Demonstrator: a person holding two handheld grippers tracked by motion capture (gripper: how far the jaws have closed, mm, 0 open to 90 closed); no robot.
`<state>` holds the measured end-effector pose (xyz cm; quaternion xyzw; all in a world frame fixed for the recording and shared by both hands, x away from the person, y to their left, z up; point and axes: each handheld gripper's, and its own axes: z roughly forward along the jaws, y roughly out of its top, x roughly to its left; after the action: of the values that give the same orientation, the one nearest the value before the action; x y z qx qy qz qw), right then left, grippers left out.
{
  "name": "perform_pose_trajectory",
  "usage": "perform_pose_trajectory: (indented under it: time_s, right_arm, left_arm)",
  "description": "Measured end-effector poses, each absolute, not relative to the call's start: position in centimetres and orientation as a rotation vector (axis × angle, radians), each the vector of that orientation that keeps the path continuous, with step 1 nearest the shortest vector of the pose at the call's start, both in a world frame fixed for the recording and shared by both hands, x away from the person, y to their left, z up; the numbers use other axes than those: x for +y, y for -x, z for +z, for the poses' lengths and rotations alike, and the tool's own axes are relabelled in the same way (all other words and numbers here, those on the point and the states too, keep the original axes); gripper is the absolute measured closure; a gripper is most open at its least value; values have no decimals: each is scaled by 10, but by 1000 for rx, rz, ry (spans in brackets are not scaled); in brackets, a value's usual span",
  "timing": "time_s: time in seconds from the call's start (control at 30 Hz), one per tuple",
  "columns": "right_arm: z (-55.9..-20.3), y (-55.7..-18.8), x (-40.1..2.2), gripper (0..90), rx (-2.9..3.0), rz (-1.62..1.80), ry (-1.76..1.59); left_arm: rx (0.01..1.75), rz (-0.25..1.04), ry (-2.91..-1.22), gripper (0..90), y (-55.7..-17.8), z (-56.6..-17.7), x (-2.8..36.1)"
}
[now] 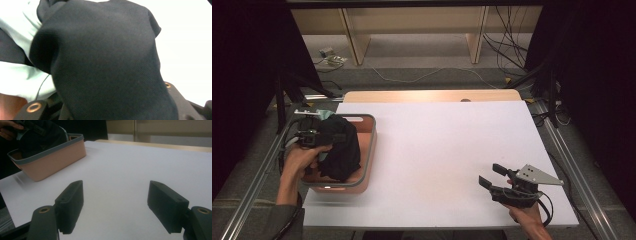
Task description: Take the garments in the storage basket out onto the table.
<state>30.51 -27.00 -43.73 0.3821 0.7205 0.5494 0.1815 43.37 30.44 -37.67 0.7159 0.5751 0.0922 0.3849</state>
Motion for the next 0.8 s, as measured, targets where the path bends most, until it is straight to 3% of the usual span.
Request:
perform_pose_trajectory:
  time_s: [0.43, 0.8]
  right_arm:
    - [-437, -305, -270, 297, 2035, 1552, -1085]
    - [-437, -305, -271, 296, 2035, 1550, -1091]
  left_arm:
    - [1399, 287, -1743, 614, -424, -359, 312]
    - [1352, 257, -1668, 613, -418, -349, 319]
